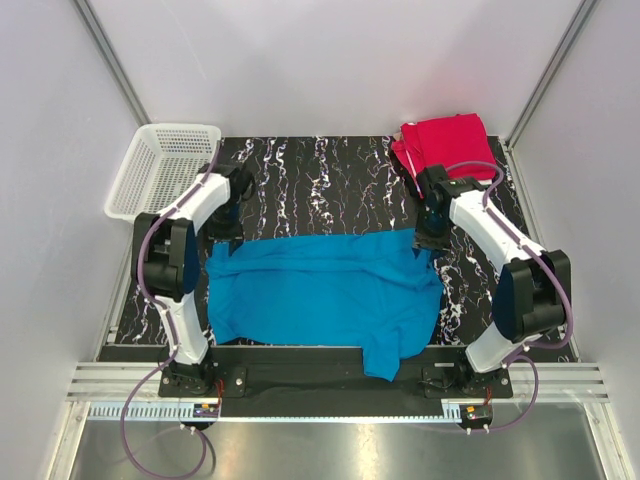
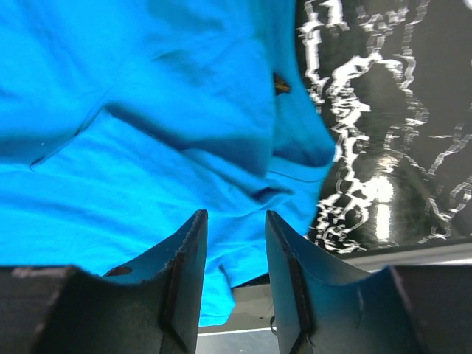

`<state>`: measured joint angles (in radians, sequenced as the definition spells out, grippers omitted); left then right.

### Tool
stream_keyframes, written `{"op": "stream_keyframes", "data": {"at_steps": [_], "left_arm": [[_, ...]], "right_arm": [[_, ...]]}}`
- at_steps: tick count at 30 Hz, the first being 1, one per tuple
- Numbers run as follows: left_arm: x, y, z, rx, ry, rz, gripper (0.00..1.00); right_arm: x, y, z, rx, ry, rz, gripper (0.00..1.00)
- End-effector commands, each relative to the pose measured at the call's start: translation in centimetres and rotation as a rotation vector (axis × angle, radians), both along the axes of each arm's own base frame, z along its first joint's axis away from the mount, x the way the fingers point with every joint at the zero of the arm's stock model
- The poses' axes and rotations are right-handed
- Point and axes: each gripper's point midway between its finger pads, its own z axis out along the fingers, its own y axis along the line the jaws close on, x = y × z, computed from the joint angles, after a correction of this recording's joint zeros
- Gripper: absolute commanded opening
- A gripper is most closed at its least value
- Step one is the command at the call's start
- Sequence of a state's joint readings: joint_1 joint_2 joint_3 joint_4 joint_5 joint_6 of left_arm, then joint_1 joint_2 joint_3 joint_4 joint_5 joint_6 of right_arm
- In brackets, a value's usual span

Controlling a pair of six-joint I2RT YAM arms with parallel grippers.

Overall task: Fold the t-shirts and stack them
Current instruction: Fold the tshirt

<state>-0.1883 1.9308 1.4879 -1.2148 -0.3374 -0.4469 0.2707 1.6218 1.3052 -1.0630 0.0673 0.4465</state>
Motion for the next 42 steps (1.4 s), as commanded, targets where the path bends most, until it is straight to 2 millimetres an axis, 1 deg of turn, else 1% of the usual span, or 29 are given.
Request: {"op": "stream_keyframes", "data": {"at_steps": [1,3,4,7,8,9,10,11,12,13,16,17,18,20,21,23,26,27,29,30,31,36,39,42], "left_arm": [[3.1,0.3,4.9,0.008,-0.2,0.033,0.54],[3.7,0.3,5.7,0.008,-0.231,0.036,0.54],[4.2,0.2,6.3,0.004,-0.255,0.038,0.54],[5.4,-0.4,6.9,-0.024,-0.288,0.031,0.54],[5.5,-0.7,6.8,-0.044,-0.287,0.029,0.54],[5.7,-0.9,6.3,-0.05,-0.276,0.027,0.54],[6.0,-1.0,6.3,-0.055,-0.281,0.028,0.54],[6.1,-1.1,6.1,-0.058,-0.279,0.031,0.54],[6.3,-1.2,5.7,-0.062,-0.274,0.029,0.54],[6.4,-1.4,5.4,-0.068,-0.274,0.028,0.54],[6.7,-1.6,4.7,-0.078,-0.279,0.015,0.54],[6.7,-1.5,4.5,-0.074,-0.274,0.01,0.54],[6.8,-1.5,4.2,-0.069,-0.266,0.009,0.54],[6.8,-1.3,3.7,-0.058,-0.25,0.002,0.53],[6.5,-1.2,3.2,-0.051,-0.231,0.002,0.53],[6.0,-1.0,2.8,-0.042,-0.214,0.005,0.53],[4.7,-0.7,1.9,-0.027,-0.179,0.014,0.53],[3.9,-0.5,1.3,-0.017,-0.157,0.014,0.53],[3.7,-0.3,0.7,-0.011,-0.157,0.009,0.53],[3.1,-0.1,0.2,-0.007,-0.143,0.008,0.53],[3.4,-0.1,0.1,-0.004,-0.162,0.008,0.53],[3.2,0.0,-0.9,-0.001,-0.165,0.012,0.53],[3.2,0.1,-1.3,0.009,-0.161,0.02,0.53],[3.5,0.2,-1.2,0.01,-0.178,0.017,0.53]], "right_arm": [[1.9,-1.1,4.5,-0.059,-0.165,-0.013,0.44],[2.9,-1.2,5.8,-0.067,-0.21,-0.005,0.43],[3.3,-1.1,6.0,-0.067,-0.221,-0.003,0.43],[4.5,-0.6,6.3,-0.056,-0.232,0.021,0.42],[4.9,-0.2,5.7,-0.045,-0.21,0.031,0.42],[5.7,0.2,5.9,-0.036,-0.223,0.034,0.42],[6.1,0.5,5.7,-0.027,-0.219,0.04,0.41],[6.5,1.0,5.1,-0.011,-0.198,0.047,0.41],[7.2,1.3,5.4,-0.002,-0.209,0.047,0.41],[7.6,1.6,5.2,0.005,-0.209,0.051,0.41],[8.8,2.0,4.0,0.01,-0.203,0.059,0.4],[9.1,1.9,3.2,-0.007,-0.185,0.061,0.4],[9.3,1.9,2.9,-0.013,-0.18,0.061,0.4],[9.6,1.9,1.9,-0.023,-0.16,0.065,0.4],[9.5,1.9,1.4,-0.024,-0.149,0.066,0.39],[9.4,1.8,0.6,-0.03,-0.126,0.061,0.39],[8.9,1.5,-0.2,-0.038,-0.105,0.048,0.39],[8.5,1.5,-0.5,-0.043,-0.097,0.046,0.39],[8.5,1.4,-0.9,-0.044,-0.1,0.048,0.38],[8.2,1.3,-1.4,-0.049,-0.089,0.049,0.39],[8.2,1.3,-1.7,-0.05,-0.085,0.049,0.39],[8.1,1.0,-3.6,-0.067,-0.065,0.047,0.38],[8.4,1.0,-4.3,-0.072,-0.068,0.039,0.38],[8.9,0.9,-4.7,-0.077,-0.074,0.03,0.37]]}}
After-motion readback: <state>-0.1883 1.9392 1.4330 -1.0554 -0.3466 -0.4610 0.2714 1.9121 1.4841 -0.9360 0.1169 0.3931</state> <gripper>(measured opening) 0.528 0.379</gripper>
